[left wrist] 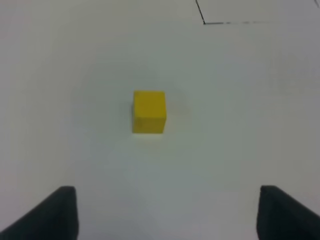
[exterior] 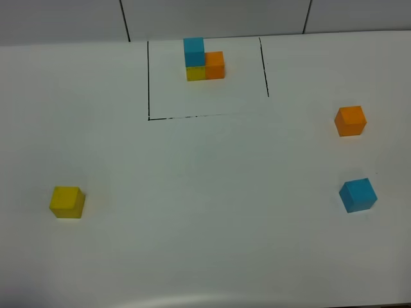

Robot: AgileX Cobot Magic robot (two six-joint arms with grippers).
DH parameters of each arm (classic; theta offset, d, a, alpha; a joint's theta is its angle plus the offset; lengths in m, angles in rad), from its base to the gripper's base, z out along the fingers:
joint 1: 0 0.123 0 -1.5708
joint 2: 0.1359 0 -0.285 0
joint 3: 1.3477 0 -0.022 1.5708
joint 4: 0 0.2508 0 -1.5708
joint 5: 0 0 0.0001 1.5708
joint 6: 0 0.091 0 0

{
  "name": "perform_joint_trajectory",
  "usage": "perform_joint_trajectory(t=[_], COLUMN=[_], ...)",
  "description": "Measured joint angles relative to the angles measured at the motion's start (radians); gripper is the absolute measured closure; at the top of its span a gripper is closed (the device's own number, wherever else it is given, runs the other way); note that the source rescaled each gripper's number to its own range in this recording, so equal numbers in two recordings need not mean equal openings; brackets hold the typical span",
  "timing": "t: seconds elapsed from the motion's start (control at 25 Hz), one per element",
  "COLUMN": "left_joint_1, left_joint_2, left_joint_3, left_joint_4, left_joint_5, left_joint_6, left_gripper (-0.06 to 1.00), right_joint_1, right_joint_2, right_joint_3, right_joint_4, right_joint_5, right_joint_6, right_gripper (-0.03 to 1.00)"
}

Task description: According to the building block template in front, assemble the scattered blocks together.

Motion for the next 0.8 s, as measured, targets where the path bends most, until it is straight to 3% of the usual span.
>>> perform_joint_trajectory(t=[0.12,0.2,0.8], left_joint_1=[0.0,0.0,-0.004], left_joint_2=[0.074,0.158,1.117], left_joint_3=[-0.019,-0.037,-0.3], left_joint_4=[-0.003,-0.006,0.016], left_joint_5=[-0.069,-0.09,-0.087], left_joint_6=[-0.003,-0.022,-0.079], left_gripper=[0.04,-0.04,-0.05], right_joint_1=[0.0,0.0,0.0], right_joint_2=[0.0,0.0,0.0], right_joint_3=[0.0,0.0,0.0], right_joint_4=[0.0,0.0,0.0], right_joint_5=[0.0,0.0,0.0], right_joint_6=[0.0,0.0,0.004], right_gripper=[0.48,0.48,0.48])
